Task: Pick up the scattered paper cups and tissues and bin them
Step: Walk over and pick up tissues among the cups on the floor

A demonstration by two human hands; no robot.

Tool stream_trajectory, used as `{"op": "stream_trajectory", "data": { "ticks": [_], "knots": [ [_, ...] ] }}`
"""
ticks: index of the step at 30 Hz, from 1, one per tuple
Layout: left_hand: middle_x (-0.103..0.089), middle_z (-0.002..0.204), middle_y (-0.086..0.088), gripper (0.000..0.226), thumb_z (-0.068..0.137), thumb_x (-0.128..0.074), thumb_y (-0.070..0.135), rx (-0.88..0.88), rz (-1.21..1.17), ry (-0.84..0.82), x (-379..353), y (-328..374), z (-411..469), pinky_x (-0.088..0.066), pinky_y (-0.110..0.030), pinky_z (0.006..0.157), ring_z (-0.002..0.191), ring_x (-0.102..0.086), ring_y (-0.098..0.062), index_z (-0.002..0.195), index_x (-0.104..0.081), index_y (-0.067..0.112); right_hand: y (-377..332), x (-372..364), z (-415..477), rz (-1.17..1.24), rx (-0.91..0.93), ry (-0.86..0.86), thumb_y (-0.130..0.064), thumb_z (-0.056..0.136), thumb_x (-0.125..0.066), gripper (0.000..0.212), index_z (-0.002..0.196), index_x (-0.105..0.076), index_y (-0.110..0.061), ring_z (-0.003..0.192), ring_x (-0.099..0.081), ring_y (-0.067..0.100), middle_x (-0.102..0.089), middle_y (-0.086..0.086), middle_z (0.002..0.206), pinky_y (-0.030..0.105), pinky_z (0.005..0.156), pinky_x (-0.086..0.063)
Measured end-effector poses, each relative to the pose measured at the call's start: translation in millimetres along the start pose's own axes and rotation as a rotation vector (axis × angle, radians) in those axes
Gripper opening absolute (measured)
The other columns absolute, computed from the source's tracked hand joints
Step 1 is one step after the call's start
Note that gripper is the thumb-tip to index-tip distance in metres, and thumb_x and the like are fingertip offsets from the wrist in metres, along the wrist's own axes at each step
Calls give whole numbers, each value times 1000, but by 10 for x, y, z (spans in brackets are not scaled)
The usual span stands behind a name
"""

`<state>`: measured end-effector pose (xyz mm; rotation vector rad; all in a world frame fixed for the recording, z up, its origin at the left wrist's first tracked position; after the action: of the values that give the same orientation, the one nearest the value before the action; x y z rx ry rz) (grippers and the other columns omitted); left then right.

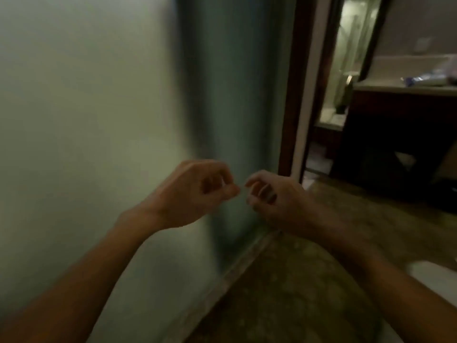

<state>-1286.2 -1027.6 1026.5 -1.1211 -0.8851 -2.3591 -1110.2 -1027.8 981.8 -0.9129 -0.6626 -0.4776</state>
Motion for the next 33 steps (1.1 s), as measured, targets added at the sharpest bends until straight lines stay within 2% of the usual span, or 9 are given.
{"op": "stream_trajectory", "data": {
  "ticks": [7, 11, 15, 18, 21, 23, 27, 30, 33],
  "knots": [
    [-65, 66, 9, 20, 82, -64, 56, 113, -380, -146, -1373, -955, 194, -44, -16, 51, 54, -56, -5, 82, -68, 36, 1202, -454, -596, 139, -415, 78, -36, 90, -66, 25, 114, -62, -30, 89, -63, 0, -66, -14, 97, 24, 79, -56],
    [-59, 59, 5, 19, 82, -63, 50, 154, -525, -287, -2061, -1232, 447, -41, -19, 47, 48, -49, -5, 75, -66, 33, 1630, -597, -839, 199, -582, 164, -42, 87, -68, 20, 106, -61, -38, 91, -63, 2, -63, -20, 94, 16, 74, -51],
    [-60, 61, 7, 18, 87, -65, 45, 96, -628, -491, -2706, -1239, 792, -42, -14, 54, 54, -54, -3, 75, -65, 31, 2044, -606, -1069, 242, -718, 293, -49, 83, -68, 23, 102, -62, -39, 89, -65, 8, -64, -18, 93, 23, 69, -54],
    [-67, 74, 2, 14, 91, -65, 37, 98, -675, -597, -3221, -1238, 1120, -51, -21, 62, 67, -64, -11, 84, -69, 26, 2499, -560, -1243, 268, -821, 383, -52, 80, -67, 34, 113, -57, -45, 89, -66, 6, -65, -20, 95, 26, 72, -55],
    [-66, 74, 7, 9, 93, -65, 29, 142, -712, -679, -3844, -1234, 1441, -48, -15, 62, 67, -62, -5, 85, -69, 26, 3109, -510, -1429, 296, -927, 421, -57, 80, -64, 52, 128, -48, -48, 97, -63, 1, -62, -26, 101, 25, 79, -54],
    [-66, 75, 9, 8, 94, -65, 27, 157, -727, -745, -4315, -1222, 1680, -49, -15, 62, 69, -62, -4, 88, -69, 26, 3581, -468, -1532, 304, -982, 451, -60, 79, -63, 53, 128, -47, -50, 98, -61, -1, -61, -28, 102, 22, 79, -53],
    [-69, 83, 3, 12, 92, -63, 37, 306, -692, -797, -5283, -1116, 2286, -56, -25, 68, 76, -68, -11, 88, -71, 28, 4528, -292, -1668, 388, -1079, 549, -59, 74, -64, 40, 112, -53, -54, 91, -64, 0, -65, -22, 96, 21, 76, -54],
    [-71, 81, 0, 16, 93, -66, 35, 403, -651, -771, -5905, -886, 2928, -59, -41, 73, 75, -69, -16, 83, -72, 25, 5125, 43, -1678, 468, -1129, 645, -49, 76, -70, 39, 113, -59, -42, 88, -66, 7, -67, -17, 95, 24, 75, -56],
    [-71, 80, 2, 18, 91, -66, 40, 377, -670, -752, -6358, -548, 3688, -59, -46, 79, 78, -68, -18, 82, -72, 25, 5775, 580, -1639, 452, -1151, 677, -35, 81, -74, 35, 114, -61, -34, 86, -66, 6, -68, -11, 93, 21, 73, -54]
  ]
}}
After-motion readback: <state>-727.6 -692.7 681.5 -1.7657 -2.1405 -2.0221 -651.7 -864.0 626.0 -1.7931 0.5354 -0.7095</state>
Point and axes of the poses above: each hand's wrist, its own z-axis towards the middle knuckle, its own x-axis out of the back of the hand, y = z × x, the point moved 5 cm from there along z, towards the middle knuckle
